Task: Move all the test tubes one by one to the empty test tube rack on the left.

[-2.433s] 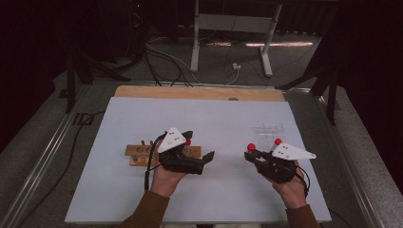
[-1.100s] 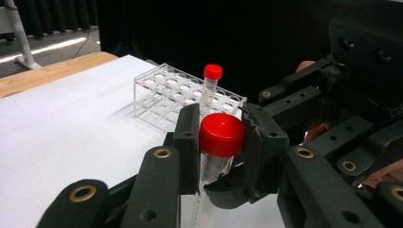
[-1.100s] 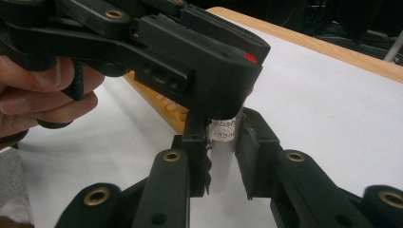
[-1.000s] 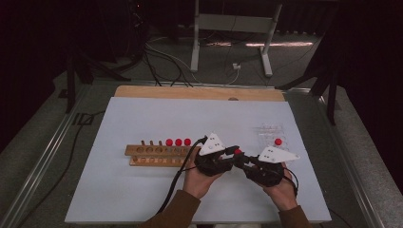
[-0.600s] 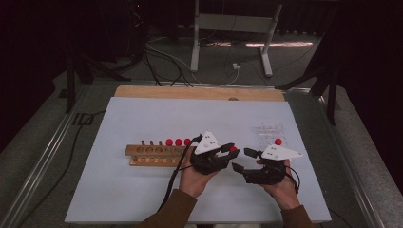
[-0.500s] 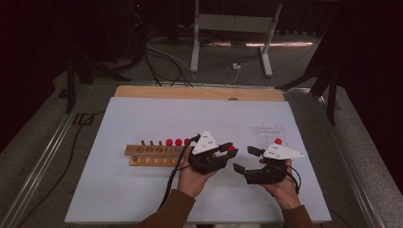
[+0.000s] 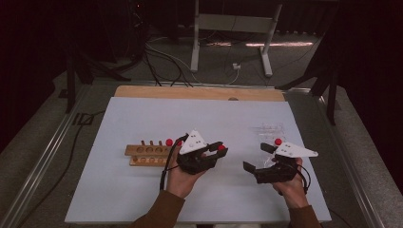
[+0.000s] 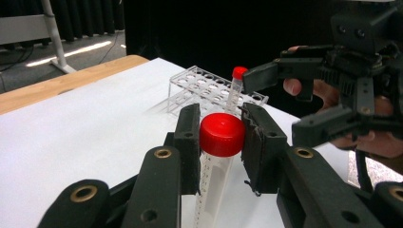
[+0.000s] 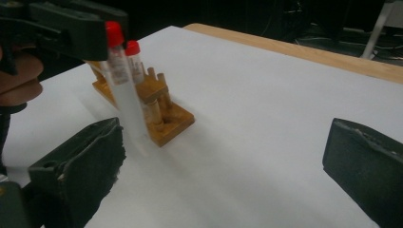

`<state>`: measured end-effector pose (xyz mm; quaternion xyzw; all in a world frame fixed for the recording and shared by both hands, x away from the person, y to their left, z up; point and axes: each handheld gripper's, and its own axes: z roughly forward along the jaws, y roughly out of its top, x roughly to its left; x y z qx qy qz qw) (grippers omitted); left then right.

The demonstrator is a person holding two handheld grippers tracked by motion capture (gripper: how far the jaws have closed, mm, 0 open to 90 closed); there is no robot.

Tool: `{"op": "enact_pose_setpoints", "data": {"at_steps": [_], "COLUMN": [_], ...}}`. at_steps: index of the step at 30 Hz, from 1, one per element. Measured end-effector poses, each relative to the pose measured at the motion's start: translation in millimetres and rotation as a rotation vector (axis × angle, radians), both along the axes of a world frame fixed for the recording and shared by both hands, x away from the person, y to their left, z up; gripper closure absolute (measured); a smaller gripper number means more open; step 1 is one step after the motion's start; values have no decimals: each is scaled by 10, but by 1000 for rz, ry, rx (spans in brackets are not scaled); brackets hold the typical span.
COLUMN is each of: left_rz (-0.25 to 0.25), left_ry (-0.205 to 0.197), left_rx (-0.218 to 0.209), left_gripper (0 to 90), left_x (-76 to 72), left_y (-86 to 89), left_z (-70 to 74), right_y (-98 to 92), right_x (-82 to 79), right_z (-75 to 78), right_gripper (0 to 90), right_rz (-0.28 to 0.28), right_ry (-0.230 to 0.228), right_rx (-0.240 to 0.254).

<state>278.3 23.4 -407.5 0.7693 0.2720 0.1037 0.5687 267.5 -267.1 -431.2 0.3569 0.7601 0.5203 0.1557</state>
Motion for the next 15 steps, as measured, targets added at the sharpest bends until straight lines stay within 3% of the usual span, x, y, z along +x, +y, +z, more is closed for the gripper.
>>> {"op": "enact_pose_setpoints", "data": {"at_steps": [15], "left_rz": [42], "left_ry": [0], "left_rx": [4], "left_gripper": [709], "left_x": [-49], "left_y": [355], "left_z": [44], "right_y": [-108], "right_x": [0], "right_z": [35], "right_gripper": [0], "right_rz": [-36], "right_ry": [-12], "right_rx": [4]}}
